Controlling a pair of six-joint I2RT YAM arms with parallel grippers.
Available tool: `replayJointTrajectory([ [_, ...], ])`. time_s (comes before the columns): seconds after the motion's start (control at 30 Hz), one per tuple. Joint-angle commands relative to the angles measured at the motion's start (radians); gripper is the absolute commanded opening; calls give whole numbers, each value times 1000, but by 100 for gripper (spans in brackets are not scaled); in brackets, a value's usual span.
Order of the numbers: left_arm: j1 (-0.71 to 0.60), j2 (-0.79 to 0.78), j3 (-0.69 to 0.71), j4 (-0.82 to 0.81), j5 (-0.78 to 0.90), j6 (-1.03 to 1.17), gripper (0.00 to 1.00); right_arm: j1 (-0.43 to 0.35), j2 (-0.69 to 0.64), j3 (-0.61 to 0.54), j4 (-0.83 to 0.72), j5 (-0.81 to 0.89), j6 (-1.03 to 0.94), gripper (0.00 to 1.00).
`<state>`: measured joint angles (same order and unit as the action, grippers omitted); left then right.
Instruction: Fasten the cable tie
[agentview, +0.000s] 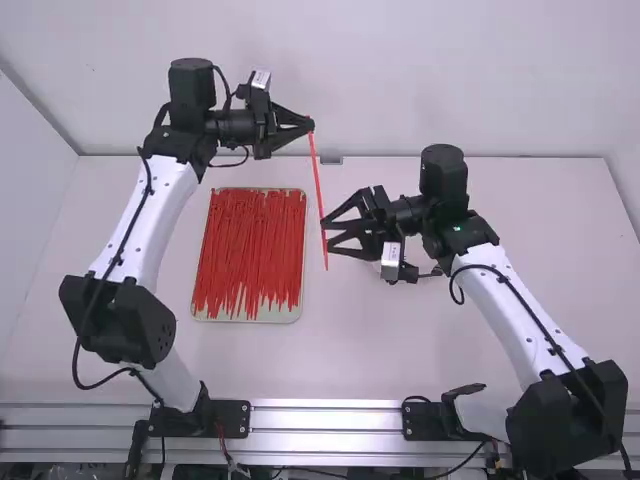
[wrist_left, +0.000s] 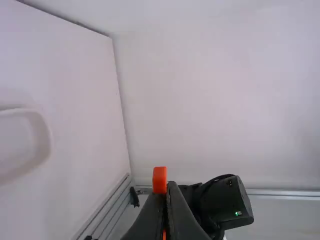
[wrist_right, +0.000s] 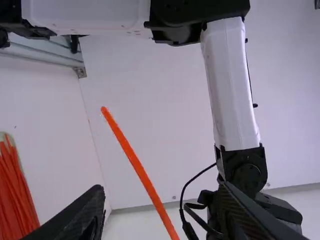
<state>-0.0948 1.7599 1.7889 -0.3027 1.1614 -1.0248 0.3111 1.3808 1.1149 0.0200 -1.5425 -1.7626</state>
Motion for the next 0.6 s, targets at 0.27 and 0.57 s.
replayJointTrajectory([
  [0.27,-23,7,29,6,-3,-3,2,-4,-2,-5,2,-16,0,28],
  [0.57,-23,7,29,7,-4,0,2,-3,-2,-5,2,-17,0,0],
])
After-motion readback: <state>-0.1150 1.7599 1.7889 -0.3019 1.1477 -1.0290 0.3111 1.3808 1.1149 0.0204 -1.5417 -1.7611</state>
